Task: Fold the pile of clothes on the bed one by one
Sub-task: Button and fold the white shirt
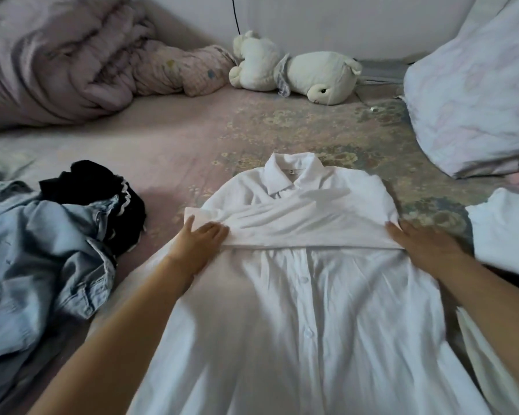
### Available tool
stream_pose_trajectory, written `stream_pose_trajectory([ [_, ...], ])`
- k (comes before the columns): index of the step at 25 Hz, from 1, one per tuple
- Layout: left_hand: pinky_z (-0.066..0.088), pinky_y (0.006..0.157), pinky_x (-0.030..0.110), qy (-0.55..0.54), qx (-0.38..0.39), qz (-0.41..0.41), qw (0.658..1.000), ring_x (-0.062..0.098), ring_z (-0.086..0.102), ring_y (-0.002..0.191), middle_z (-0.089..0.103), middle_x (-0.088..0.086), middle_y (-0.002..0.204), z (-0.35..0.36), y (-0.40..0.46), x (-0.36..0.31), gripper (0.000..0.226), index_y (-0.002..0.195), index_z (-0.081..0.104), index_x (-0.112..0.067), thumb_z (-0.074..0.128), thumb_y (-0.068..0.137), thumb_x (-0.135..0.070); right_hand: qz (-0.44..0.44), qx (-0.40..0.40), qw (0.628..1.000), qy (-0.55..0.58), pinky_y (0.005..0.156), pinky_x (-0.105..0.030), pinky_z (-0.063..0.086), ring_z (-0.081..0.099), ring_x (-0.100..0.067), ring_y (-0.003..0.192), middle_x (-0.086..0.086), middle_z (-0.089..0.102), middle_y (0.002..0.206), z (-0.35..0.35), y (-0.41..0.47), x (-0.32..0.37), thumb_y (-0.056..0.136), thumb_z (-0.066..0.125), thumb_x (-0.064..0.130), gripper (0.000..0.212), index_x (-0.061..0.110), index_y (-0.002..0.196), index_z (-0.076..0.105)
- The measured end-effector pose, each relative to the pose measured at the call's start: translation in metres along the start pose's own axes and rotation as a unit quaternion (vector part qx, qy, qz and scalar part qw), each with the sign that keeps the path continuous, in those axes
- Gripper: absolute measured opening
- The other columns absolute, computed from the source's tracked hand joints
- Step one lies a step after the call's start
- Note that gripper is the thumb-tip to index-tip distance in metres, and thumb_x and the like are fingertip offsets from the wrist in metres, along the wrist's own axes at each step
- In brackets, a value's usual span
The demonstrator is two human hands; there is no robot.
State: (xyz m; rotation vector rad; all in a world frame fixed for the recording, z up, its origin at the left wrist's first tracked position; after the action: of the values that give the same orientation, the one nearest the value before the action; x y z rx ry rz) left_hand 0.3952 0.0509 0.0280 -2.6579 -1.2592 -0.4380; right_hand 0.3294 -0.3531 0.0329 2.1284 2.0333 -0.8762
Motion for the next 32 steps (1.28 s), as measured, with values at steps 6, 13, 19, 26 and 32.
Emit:
stream_pose_trajectory([
  [6, 0.035, 0.094, 0.023, -0.360, -0.058, -0.257, 0.895, 0.024, 0.049, 0.119, 0.053, 0.014, 0.129, -0.001, 0.003, 0.042, 0.035, 0.125, 0.055, -0.006, 0.041, 0.096, -0.020, 0.057, 0.105, 0.974, 0.190, 0.118, -0.048, 0.006, -0.007, -0.027, 0.146, -0.006, -0.015, 0.158, 0.015, 0.010, 0.000, 0.099, 0.027, 0.015, 0.065, 0.034, 0.149, -0.009],
  [13, 0.042, 0.078, 0.036, -0.420, -0.086, -0.518, 0.740, 0.039, 0.058, 0.103, 0.063, 0.025, 0.108, 0.025, 0.013, 0.091, 0.028, 0.097, 0.063, 0.004, 0.055, 0.091, -0.023, -0.003, -0.001, 0.925, 0.380, 0.116, -0.051, 0.005, -0.007, -0.027, 0.146, -0.002, -0.013, 0.159, -0.053, 0.055, 0.059, 0.101, 0.024, 0.045, 0.056, 0.034, 0.151, 0.000],
  [19, 0.039, 0.072, 0.041, -0.329, -0.119, -0.506, 0.788, 0.042, 0.056, 0.101, 0.057, 0.026, 0.111, 0.015, 0.013, 0.090, 0.019, 0.108, 0.048, 0.001, 0.041, 0.095, -0.011, 0.043, 0.053, 0.950, 0.304, 0.109, -0.064, -0.007, -0.026, -0.026, 0.142, 0.007, -0.031, 0.153, -0.018, 0.060, 0.088, 0.087, 0.010, 0.074, 0.067, 0.051, 0.139, -0.024],
  [26, 0.040, 0.080, 0.043, -0.352, -0.162, -0.453, 0.803, 0.041, 0.054, 0.106, 0.054, 0.023, 0.118, -0.032, 0.059, 0.068, 0.024, 0.118, 0.044, 0.000, 0.038, 0.097, -0.010, 0.061, 0.048, 0.953, 0.294, 0.108, -0.066, -0.008, -0.026, -0.027, 0.142, 0.006, -0.030, 0.154, -0.017, 0.059, 0.090, 0.082, 0.005, 0.078, 0.070, 0.050, 0.139, -0.025],
  [32, 0.036, 0.094, 0.041, -0.359, -0.108, -0.285, 0.882, 0.032, 0.043, 0.127, 0.041, 0.012, 0.143, -0.045, 0.111, -0.020, 0.049, 0.144, 0.027, -0.009, 0.033, 0.102, -0.033, 0.063, 0.035, 0.951, 0.302, 0.106, -0.066, -0.010, -0.026, -0.028, 0.142, 0.005, -0.028, 0.155, -0.016, 0.058, 0.091, 0.081, 0.003, 0.079, 0.071, 0.050, 0.141, -0.023],
])
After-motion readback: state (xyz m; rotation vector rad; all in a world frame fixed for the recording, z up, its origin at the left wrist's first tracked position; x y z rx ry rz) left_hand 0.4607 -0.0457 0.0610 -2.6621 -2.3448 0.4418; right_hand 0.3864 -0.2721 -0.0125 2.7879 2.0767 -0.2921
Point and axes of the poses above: each hand's wrist, its own y-axis towards the middle knuckle, its own z-axis out of the palm, x = y × z, the point moved 7 cm from there along y, towards the middle knuckle
